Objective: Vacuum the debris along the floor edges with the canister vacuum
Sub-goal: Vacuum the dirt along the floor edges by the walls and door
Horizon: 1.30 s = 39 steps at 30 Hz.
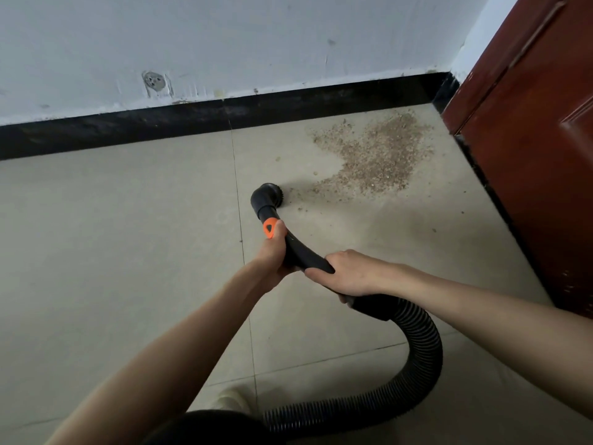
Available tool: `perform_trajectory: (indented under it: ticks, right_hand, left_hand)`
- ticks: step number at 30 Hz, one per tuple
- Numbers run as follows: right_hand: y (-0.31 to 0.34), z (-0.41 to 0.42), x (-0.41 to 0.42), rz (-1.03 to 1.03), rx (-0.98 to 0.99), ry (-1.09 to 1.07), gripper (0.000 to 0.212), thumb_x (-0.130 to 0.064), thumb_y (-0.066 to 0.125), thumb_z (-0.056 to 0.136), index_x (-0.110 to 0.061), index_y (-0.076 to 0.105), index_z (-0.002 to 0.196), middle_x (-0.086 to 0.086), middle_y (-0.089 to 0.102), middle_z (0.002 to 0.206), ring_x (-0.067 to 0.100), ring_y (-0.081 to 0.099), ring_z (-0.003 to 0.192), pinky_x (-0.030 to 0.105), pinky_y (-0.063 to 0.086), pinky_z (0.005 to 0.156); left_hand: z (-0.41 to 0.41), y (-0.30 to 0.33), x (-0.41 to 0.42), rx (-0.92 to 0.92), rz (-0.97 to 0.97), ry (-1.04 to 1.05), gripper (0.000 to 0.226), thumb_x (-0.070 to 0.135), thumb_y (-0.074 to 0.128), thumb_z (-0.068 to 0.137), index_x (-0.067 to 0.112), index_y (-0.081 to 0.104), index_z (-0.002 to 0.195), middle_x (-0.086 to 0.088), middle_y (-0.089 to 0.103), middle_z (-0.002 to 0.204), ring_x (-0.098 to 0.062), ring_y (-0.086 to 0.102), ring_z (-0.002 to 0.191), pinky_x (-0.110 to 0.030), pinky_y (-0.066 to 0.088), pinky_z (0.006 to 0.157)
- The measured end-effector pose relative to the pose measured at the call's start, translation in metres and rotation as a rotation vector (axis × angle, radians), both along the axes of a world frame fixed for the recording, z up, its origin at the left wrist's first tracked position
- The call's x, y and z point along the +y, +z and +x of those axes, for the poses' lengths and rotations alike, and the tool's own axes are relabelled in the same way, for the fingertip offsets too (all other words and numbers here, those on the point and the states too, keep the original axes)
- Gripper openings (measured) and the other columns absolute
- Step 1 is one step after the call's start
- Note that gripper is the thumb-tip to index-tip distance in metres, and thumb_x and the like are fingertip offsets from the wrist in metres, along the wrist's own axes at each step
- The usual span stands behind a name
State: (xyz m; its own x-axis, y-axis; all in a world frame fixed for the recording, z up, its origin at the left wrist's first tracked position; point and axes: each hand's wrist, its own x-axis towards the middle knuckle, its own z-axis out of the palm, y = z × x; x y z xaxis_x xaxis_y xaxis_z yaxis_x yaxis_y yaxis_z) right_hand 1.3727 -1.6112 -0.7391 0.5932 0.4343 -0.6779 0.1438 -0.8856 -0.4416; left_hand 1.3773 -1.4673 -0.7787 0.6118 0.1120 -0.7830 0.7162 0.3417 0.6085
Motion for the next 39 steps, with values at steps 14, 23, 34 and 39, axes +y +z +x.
perform_trajectory:
  ticks: [14,23,34,39]
  right_hand:
    - [-0.013,0.012,-0.054,0.106,0.001,-0.269,0.057,-0.055,0.037,0.099,-0.009,0.056,0.071,0.004,0.068,0.059,0.019,0.064,0.059,0.023,0.047,0.060]
    - [-0.024,0.026,-0.069,0.126,-0.045,-0.379,0.053,-0.054,0.035,0.099,-0.013,0.050,0.070,0.000,0.061,0.052,0.016,0.061,0.059,0.030,0.051,0.070]
    - [-0.037,0.028,-0.057,0.094,-0.094,-0.376,0.050,-0.061,0.036,0.095,-0.015,0.049,0.079,0.009,0.069,0.078,0.027,0.067,0.076,0.042,0.054,0.082]
    - [-0.033,0.025,-0.043,0.148,-0.026,-0.278,0.053,-0.055,0.036,0.098,-0.012,0.050,0.071,0.003,0.065,0.061,0.019,0.064,0.063,0.032,0.050,0.074]
  left_hand:
    - [0.046,0.006,-0.059,0.006,0.029,-0.219,0.035,0.038,0.037,0.100,0.008,0.038,0.116,-0.009,0.050,0.087,-0.020,0.055,0.074,-0.031,0.048,0.056]
    - [0.077,-0.002,-0.082,-0.030,0.064,-0.291,0.033,0.036,0.038,0.099,0.006,0.040,0.109,-0.008,0.050,0.085,-0.020,0.055,0.074,-0.032,0.050,0.059]
    - [0.084,-0.014,-0.072,-0.040,0.079,-0.253,0.039,0.038,0.040,0.099,0.002,0.041,0.113,-0.008,0.052,0.093,-0.020,0.055,0.080,-0.034,0.046,0.074]
    - [0.067,-0.015,-0.046,-0.049,0.112,-0.162,0.036,0.035,0.039,0.099,0.002,0.038,0.113,-0.010,0.053,0.095,-0.021,0.056,0.080,-0.035,0.048,0.074]
